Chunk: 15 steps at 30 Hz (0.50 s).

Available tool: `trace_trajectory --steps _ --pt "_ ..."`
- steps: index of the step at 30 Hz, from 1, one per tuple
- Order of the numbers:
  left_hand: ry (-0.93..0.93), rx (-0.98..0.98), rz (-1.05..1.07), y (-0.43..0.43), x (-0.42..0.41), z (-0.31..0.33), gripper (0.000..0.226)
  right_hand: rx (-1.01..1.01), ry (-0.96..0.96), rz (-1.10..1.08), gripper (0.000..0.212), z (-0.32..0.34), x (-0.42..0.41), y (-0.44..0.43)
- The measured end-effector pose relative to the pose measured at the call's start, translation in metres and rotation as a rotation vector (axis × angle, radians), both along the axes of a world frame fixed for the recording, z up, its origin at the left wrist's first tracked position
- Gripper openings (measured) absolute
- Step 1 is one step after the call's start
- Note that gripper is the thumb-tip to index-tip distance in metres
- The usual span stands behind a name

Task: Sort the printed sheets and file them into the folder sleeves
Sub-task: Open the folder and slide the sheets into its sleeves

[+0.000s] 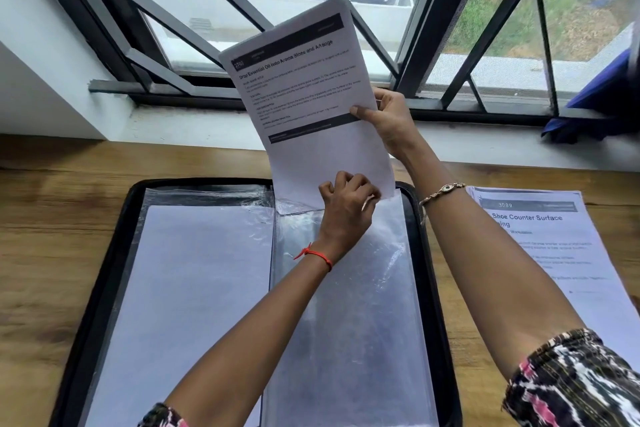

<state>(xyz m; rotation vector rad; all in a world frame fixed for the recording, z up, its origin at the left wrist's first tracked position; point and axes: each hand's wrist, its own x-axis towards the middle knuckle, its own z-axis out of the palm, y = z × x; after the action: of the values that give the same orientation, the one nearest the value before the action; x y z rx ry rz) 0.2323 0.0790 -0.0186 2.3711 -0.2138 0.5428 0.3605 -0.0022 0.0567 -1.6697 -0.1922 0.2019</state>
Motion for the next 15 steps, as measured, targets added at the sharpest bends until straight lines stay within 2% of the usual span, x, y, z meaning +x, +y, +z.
trace_trajectory --steps 5,10,15 --pt "0.015 -0.029 0.008 0.0 -0.002 -0.002 0.007 0.048 -0.013 0.016 0.029 0.0 0.001 0.006" --pt "0.0 -0.024 0.054 0.0 0.002 0.002 0.009 0.043 -0.011 0.048 0.019 -0.004 0.0 0.005" --pt "0.004 -0.025 0.054 0.0 0.004 0.004 0.005 0.07 0.052 0.049 0.021 -0.006 0.0 -0.007"
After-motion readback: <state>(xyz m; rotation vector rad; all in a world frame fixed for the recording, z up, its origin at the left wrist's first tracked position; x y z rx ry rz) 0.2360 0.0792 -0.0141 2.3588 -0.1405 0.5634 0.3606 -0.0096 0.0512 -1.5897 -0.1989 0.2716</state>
